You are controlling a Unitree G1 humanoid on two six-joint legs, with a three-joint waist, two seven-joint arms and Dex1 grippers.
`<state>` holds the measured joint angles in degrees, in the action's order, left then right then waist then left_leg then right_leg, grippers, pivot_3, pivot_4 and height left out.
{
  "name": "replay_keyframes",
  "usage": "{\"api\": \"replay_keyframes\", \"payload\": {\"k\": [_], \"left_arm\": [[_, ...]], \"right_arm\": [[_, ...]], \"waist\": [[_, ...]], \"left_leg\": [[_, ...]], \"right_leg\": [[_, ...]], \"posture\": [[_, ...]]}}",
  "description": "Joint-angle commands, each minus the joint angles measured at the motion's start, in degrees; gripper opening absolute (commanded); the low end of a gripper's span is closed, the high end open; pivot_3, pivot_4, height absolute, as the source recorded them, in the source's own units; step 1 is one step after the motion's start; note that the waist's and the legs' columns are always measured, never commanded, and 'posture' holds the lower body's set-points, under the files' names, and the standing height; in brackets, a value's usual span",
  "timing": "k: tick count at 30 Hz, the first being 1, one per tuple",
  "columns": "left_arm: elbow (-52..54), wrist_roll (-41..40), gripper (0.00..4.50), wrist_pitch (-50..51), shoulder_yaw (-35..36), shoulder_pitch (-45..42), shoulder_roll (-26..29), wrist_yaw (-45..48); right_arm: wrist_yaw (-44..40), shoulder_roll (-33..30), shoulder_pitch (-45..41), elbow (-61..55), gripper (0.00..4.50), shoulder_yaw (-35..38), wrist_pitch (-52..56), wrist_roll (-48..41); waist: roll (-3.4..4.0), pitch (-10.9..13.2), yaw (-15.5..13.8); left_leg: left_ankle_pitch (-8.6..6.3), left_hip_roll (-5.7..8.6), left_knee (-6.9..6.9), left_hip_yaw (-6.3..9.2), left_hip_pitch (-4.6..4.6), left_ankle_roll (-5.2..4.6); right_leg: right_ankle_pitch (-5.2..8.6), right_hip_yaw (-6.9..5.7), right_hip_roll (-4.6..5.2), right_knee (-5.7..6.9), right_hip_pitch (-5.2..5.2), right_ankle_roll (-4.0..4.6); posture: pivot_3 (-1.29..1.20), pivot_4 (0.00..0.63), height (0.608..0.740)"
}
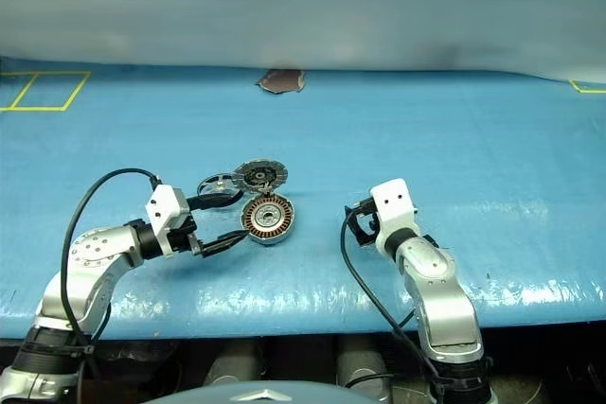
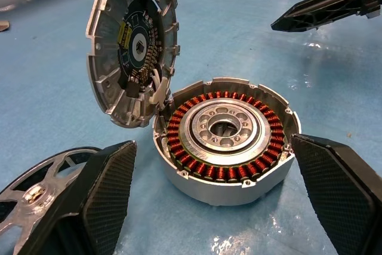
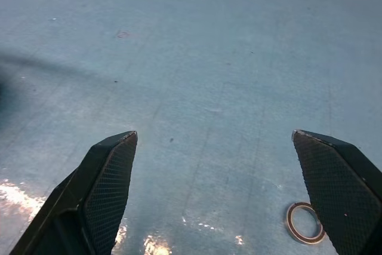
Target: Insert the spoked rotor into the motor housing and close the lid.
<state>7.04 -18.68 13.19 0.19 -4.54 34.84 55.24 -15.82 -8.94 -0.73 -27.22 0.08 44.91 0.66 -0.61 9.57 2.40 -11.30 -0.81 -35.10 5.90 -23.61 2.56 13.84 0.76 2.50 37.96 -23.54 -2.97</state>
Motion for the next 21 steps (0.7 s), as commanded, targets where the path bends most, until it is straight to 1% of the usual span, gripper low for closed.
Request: {"api": "replay_keyframes", "payload": {"k": [1,8,14,19,21], "left_arm": [[0.4,-1.1,4.50,-0.4,-0.1,-1.4,-0.3,0.8],[1.4,-2.3,4.50,0.0,-0.2,-0.7,-0.7,1.8],[1.7,-2.7,4.50,0.0,-0.1,0.1,-0.6,1.8],[1.4,-2.5,4.50,-0.2,-0.2,-0.2,-0.6,1.7],[1.3,-2.4,4.50,-0.3,-0.1,-0.3,-0.6,1.6]], "right_arm": [[2.3,0.4,0.6,1.5,4.39,1.0,-1.8,-0.2],[6.6,2.2,1.0,5.0,4.39,3.5,-4.0,-0.7],[7.8,2.5,1.5,4.8,4.39,5.6,-4.5,-2.4],[7.8,2.9,2.4,4.7,4.39,5.5,-1.8,-3.8],[7.9,3.2,2.7,4.6,3.99,5.3,-1.1,-4.4]], "waist": [[0.00,0.0,-0.1],[0.04,0.0,-0.1],[0.04,0.0,-0.2],[0.04,0.0,-0.2],[0.04,0.0,-0.1]], "left_leg": [[0.00,0.01,-0.01,0.00,-0.01,0.00],[0.00,0.01,-0.01,-0.01,0.00,0.00],[0.00,0.01,-0.02,-0.01,0.01,-0.01],[0.00,0.01,-0.03,-0.02,0.02,-0.01],[0.00,0.00,-0.03,-0.02,0.04,-0.01]], "right_leg": [[0.00,0.00,0.00,0.00,0.01,0.00],[-0.02,0.03,0.00,0.00,0.01,-0.02],[-0.01,0.03,0.00,0.02,0.02,0.00],[-0.02,0.04,0.00,0.03,0.04,0.00],[-0.02,0.04,0.00,0.04,0.06,0.00]], "posture": [[0.00,0.150,0.740],[0.00,0.150,0.740],[0.00,0.150,0.740],[0.00,0.150,0.740],[0.00,0.150,0.740]]}}
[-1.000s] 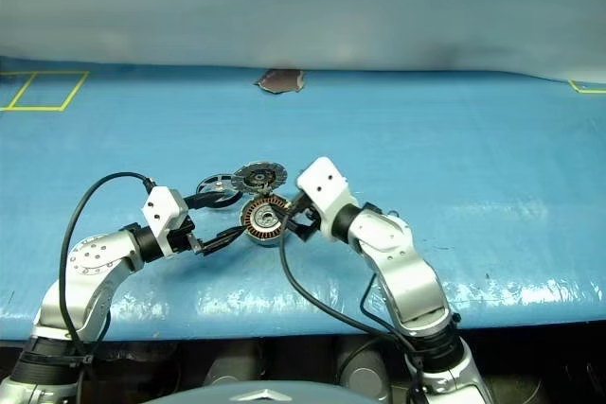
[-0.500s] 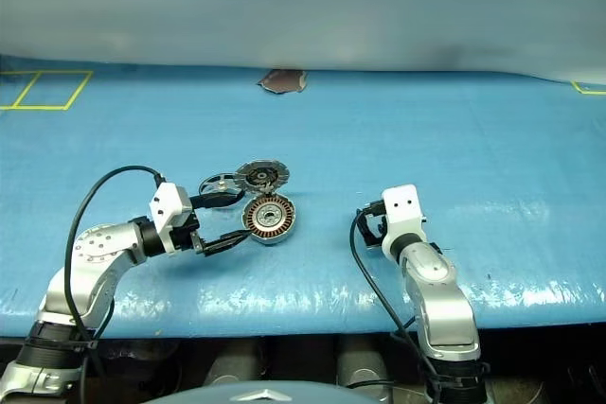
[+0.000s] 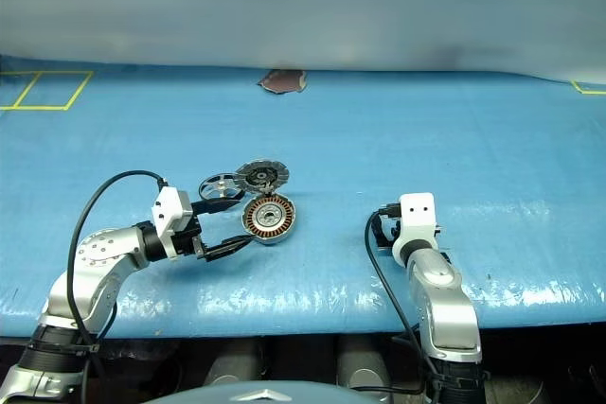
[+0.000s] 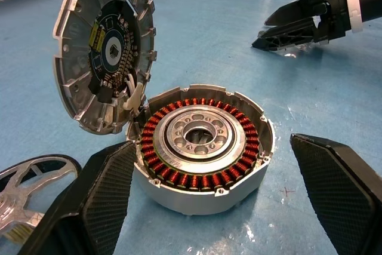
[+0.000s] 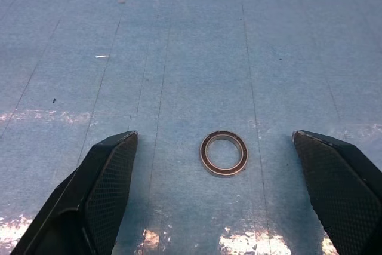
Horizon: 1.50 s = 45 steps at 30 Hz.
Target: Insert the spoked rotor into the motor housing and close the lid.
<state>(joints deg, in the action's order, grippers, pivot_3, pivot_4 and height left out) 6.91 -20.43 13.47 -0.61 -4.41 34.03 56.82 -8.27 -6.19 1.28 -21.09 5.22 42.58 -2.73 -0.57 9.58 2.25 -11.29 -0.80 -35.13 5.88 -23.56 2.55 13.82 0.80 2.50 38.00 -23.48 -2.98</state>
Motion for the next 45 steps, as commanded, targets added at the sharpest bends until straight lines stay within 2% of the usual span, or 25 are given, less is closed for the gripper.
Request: {"api": "replay_keyframes", "payload": {"k": [1,5,12,15,17,19,27,35,40,45], "left_arm": [[1.3,-0.6,4.50,-0.6,0.7,-0.5,0.3,0.1],[1.3,-0.5,4.50,-0.4,0.6,-0.7,0.3,0.0],[1.7,-0.6,4.50,0.1,0.5,0.1,0.0,-1.0],[1.9,-0.6,4.50,0.1,0.6,0.4,0.0,-1.1],[2.0,-0.7,4.50,0.1,0.7,0.7,0.2,-1.0],[2.1,-0.8,4.50,0.1,0.8,0.9,0.4,-0.9],[2.8,-0.8,4.50,0.5,1.5,2.7,1.1,-1.6],[4.0,0.0,4.50,1.2,1.8,5.1,3.4,-1.6],[4.1,-0.4,4.50,1.0,2.1,5.2,3.5,-2.3],[4.5,-0.4,4.50,0.6,2.1,5.0,3.2,-2.9]], "right_arm": [[0.4,0.5,0.8,-1.5,3.78,0.1,1.6,-1.3],[0.7,0.6,0.8,-1.6,2.49,-0.2,2.1,-1.9],[1.5,0.5,0.6,-1.2,2.49,-0.1,2.7,-2.7],[1.3,0.4,0.5,-1.1,1.94,-0.2,2.6,-3.1],[1.2,0.3,0.4,-1.3,1.23,-0.5,2.7,-3.2],[1.0,0.3,0.3,-1.6,0.73,-1.0,2.9,-3.3],[-3.2,-0.6,-2.4,-5.9,0.72,-5.8,2.8,-5.8],[-9.5,-1.4,-12.0,-10.9,0.72,-18.3,4.7,-8.6],[-12.6,-0.8,-16.6,-7.2,0.72,-25.9,4.4,-9.2],[-13.6,-0.3,-18.4,-1.0,0.72,-29.2,2.8,-8.3]], "waist": [[0.00,0.0,0.0],[-0.01,0.0,0.0],[0.00,0.0,0.0],[0.00,0.0,0.0],[0.00,0.0,0.0],[0.00,0.0,0.0],[0.02,0.0,0.2],[0.04,0.0,0.5],[0.04,0.0,0.3],[0.03,0.0,0.3]], "left_leg": [[0.00,0.00,0.00,0.00,0.01,0.00],[0.00,0.00,-0.05,0.00,0.02,0.00],[0.01,0.00,-0.09,0.00,0.03,-0.02],[0.01,0.00,-0.09,0.00,0.03,-0.02],[0.01,0.00,-0.09,0.00,0.03,-0.02],[0.01,0.00,-0.09,0.00,0.04,-0.02],[0.02,-0.02,-0.10,-0.02,0.05,-0.02],[0.02,-0.04,-0.14,-0.02,0.04,-0.03],[0.02,-0.02,-0.13,-0.01,0.02,-0.03],[0.02,-0.03,-0.15,-0.01,0.04,-0.03]], "right_leg": [[0.00,0.00,0.00,0.00,0.01,0.00],[0.01,0.00,0.00,0.01,0.06,0.02],[-0.01,0.00,0.00,0.02,0.08,0.06],[-0.02,0.00,0.00,0.02,0.08,0.06],[-0.02,0.01,0.00,0.02,0.08,0.06],[-0.02,0.01,0.00,0.03,0.08,0.06],[-0.03,0.03,-0.03,0.07,0.06,0.07],[-0.02,0.04,-0.04,0.10,0.05,0.09],[-0.05,0.04,-0.03,0.09,0.04,0.05],[-0.05,0.03,-0.03,0.10,0.05,0.07]], "posture": [[0.00,0.150,0.740],[0.00,0.150,0.740],[0.00,0.150,0.740],[0.00,0.150,0.740],[0.00,0.150,0.740],[0.00,0.150,0.740],[0.00,0.150,0.740],[0.00,0.150,0.740],[0.00,0.150,0.740],[0.00,0.150,0.740]]}}
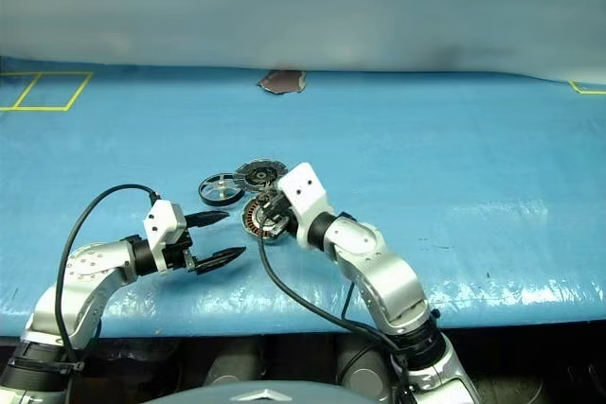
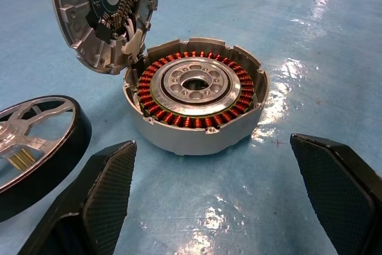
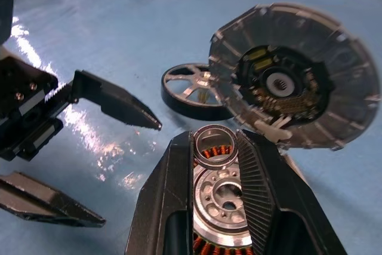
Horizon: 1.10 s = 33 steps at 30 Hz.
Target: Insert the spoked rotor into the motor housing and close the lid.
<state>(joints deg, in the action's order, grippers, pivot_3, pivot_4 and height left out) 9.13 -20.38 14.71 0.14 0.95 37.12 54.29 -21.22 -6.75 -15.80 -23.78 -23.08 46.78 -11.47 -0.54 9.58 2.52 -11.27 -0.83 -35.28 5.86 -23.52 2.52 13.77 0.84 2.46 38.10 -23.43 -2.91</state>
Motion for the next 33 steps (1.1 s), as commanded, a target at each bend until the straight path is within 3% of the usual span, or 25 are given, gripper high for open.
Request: {"api": "replay_keyframes", "payload": {"k": [1,10,33], "left_arm": [[2.4,-0.5,4.50,-0.6,1.3,-0.3,0.1,-0.5],[2.7,-0.4,4.50,-0.8,1.4,0.0,0.1,-1.2],[2.3,-0.2,4.50,-1.2,1.1,-0.2,0.1,-1.6]], "right_arm": [[-0.7,0.4,-1.7,3.0,0.72,-1.0,-1.9,0.6],[0.0,2.2,-3.8,10.1,0.72,-0.5,-5.2,1.8],[-0.1,2.2,-2.3,12.0,0.72,-1.4,-4.6,3.6]], "waist": [[0.00,0.0,0.0],[0.00,0.0,0.0],[0.00,0.0,0.1]], "left_leg": [[0.00,0.00,-0.02,0.00,-0.01,0.00],[0.00,-0.01,-0.02,0.00,-0.01,0.00],[0.00,-0.02,-0.02,-0.01,0.00,0.00]], "right_leg": [[0.00,0.00,0.00,0.00,0.00,0.00],[-0.11,0.01,-0.02,0.02,-0.03,-0.13],[-0.14,0.01,-0.03,0.04,-0.03,-0.13]], "posture": [[0.00,0.150,0.740],[0.00,0.150,0.740],[0.00,0.150,0.740]]}}
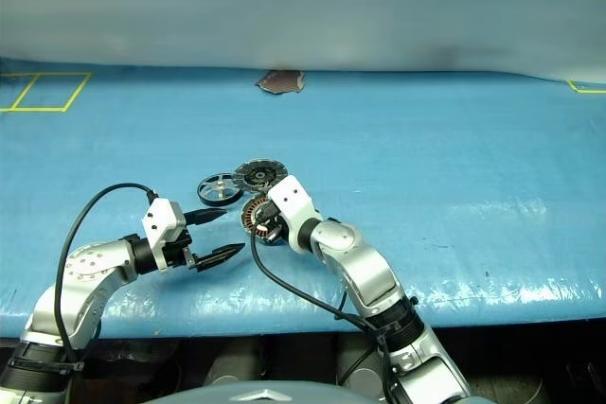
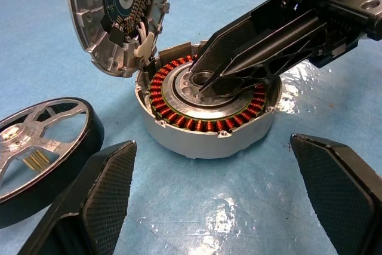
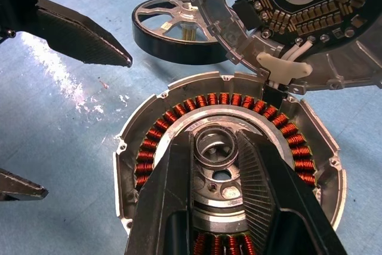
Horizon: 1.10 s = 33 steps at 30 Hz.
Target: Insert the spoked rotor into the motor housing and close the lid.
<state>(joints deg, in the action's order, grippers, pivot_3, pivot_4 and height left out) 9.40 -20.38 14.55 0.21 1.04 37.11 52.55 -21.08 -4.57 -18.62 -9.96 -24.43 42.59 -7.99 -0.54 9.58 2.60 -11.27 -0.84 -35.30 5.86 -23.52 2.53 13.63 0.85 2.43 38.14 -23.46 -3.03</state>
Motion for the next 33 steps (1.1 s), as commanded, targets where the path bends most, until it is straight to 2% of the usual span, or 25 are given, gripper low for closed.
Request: {"api": "replay_keyframes", "payload": {"k": [1,16,33], "left_arm": [[2.0,-0.2,4.50,-1.0,1.0,-0.4,0.1,0.1],[1.4,0.1,4.50,-1.5,0.8,-0.7,-0.1,0.0],[1.2,0.4,4.50,-2.0,1.0,-0.5,-0.3,-0.4]], "right_arm": [[-0.3,0.0,0.6,-1.9,0.72,-0.1,-0.3,0.1],[-1.4,-0.1,0.9,-4.0,0.72,0.2,-0.6,0.1],[-0.6,0.7,-0.1,-1.0,0.72,1.1,-1.9,0.9]], "waist": [[0.00,0.0,0.0],[0.00,0.0,0.0],[0.00,0.0,0.0]], "left_leg": [[0.00,0.00,0.00,0.00,0.00,0.00],[0.00,-0.01,0.00,0.00,0.01,0.00],[0.00,-0.01,-0.01,0.00,0.01,0.00]], "right_leg": [[0.00,0.00,0.00,0.00,0.00,0.00],[0.00,0.00,-0.01,0.01,0.01,0.00],[0.00,0.00,-0.01,0.01,0.00,0.01]], "posture": [[0.00,0.150,0.740],[0.00,0.150,0.740],[0.00,0.150,0.740]]}}
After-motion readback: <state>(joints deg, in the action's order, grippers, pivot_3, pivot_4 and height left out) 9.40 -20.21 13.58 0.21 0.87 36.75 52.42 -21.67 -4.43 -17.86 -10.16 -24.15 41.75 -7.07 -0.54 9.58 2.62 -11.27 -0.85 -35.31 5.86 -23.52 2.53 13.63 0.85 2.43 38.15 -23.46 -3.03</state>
